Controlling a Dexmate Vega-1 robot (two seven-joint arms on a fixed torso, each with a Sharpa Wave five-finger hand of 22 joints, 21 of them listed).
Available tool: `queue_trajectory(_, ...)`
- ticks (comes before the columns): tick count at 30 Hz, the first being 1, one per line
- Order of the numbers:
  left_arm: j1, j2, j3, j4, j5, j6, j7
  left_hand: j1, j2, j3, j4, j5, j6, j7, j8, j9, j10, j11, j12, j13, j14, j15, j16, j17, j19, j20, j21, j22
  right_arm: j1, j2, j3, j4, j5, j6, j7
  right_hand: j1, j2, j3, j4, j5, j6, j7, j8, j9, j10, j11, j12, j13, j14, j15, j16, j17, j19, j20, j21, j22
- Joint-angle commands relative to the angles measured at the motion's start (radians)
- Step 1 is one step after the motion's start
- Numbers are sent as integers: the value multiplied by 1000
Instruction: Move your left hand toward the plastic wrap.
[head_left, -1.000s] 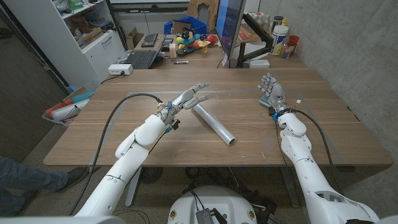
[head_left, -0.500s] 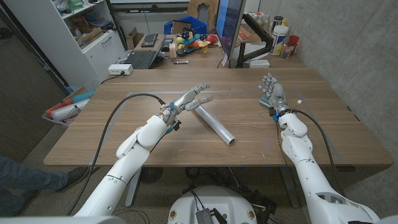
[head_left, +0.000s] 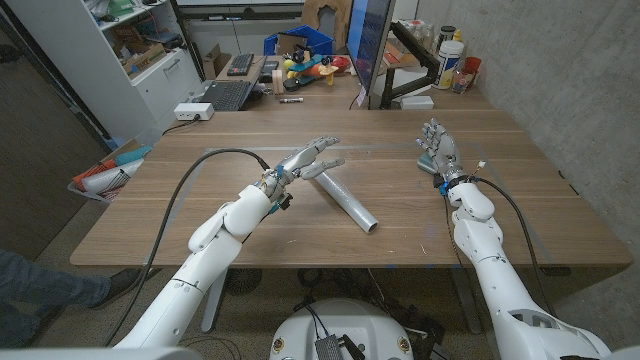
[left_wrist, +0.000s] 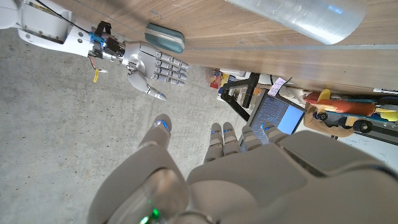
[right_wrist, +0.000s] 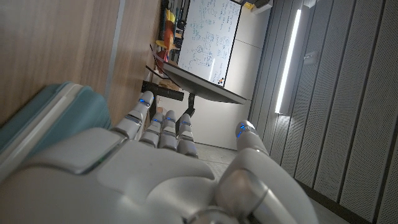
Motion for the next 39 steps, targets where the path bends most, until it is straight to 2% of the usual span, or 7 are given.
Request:
queue_trajectory(1, -9, 12, 18, 2, 32, 14, 3, 15, 2, 0, -5, 0, 25, 0, 10, 4, 35, 2, 17, 2, 2, -5, 3, 2, -5, 5, -8, 4, 5, 1, -1, 9, -3, 3, -2, 6, 6, -5, 1, 5, 4, -1, 5, 1, 9, -2, -3, 3, 9, 1, 9, 0, 14, 0, -2, 1)
queue_trajectory(39, -21, 45, 80, 19, 98, 66, -17, 25, -2, -2, -4, -1, 69, -10, 16, 5, 37, 1, 13, 4, 15, -13, 5, 2, 0, 11, -10, 4, 18, 0, -4, 29, -12, 1, 4, 5, 8, -11, 1, 6, 4, -2, 5, 1, 10, 0, -4, 3, 10, 1, 9, -5, 21, -1, -20, 1)
